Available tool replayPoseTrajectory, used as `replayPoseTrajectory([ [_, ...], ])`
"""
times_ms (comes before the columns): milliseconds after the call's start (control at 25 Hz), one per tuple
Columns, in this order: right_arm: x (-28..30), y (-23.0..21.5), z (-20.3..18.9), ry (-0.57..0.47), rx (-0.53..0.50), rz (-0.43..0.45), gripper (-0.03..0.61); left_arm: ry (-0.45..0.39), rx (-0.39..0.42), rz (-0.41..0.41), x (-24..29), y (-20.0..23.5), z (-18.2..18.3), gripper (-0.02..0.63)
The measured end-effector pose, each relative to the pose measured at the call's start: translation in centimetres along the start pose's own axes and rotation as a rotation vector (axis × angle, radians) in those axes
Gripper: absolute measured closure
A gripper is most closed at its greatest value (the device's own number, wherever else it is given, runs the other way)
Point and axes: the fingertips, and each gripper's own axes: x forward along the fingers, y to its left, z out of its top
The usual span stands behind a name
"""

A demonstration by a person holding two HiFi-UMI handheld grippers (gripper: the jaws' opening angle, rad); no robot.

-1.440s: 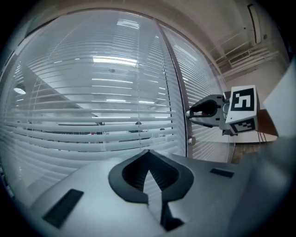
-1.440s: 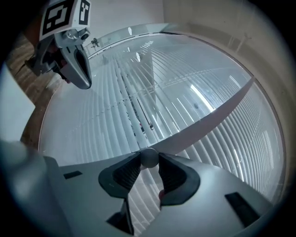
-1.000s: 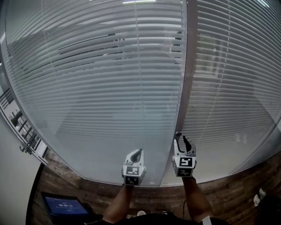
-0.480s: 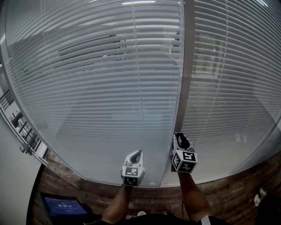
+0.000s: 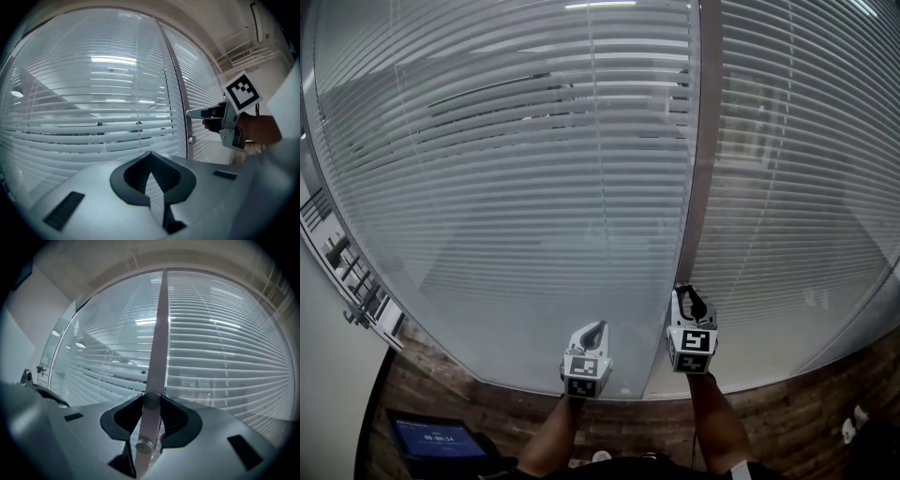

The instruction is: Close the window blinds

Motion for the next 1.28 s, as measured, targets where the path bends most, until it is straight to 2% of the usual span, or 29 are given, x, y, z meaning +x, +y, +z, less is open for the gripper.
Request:
replayPoseTrajectory([
  [80,0.4,0.3,-0.6,-0.009,-0.071,0.010,0.453,0.008,-0.001,-0.007,0.1,-0.2,0.1,0.620],
  [200,0.5,0.4,-1.3,0.017,-0.310,0.002,0.454,0.010,-0.005,-0.008,0.0,-0.3,0.6,0.620],
  [360,0.1,1.2,-0.3,0.041,-0.536,-0.007,0.454,-0.004,-0.005,0.002,0.3,0.1,0.1,0.620],
  [520,0.2,1.3,-0.6,0.054,-0.694,-0.002,0.454,0.010,-0.019,-0.006,0.4,-0.4,-0.1,0.620],
  [680,0.2,1.3,-0.9,0.074,-0.849,0.002,0.454,-0.003,0.000,-0.009,0.7,-0.4,0.0,0.620],
  [840,0.2,1.4,-1.0,0.057,-0.927,0.041,0.453,0.008,-0.008,-0.009,0.6,-0.5,0.4,0.620],
  [960,0.2,1.5,-1.0,0.049,-0.940,0.052,0.453,-0.005,0.001,-0.005,0.6,-0.4,0.3,0.620],
  [1040,0.1,1.5,-1.0,0.038,-0.888,0.040,0.453,-0.003,-0.001,-0.005,0.6,-0.4,0.2,0.620],
  [1280,-0.7,1.0,-1.2,-0.011,-0.485,0.032,0.440,0.003,-0.004,-0.007,0.4,-0.7,0.1,0.620],
])
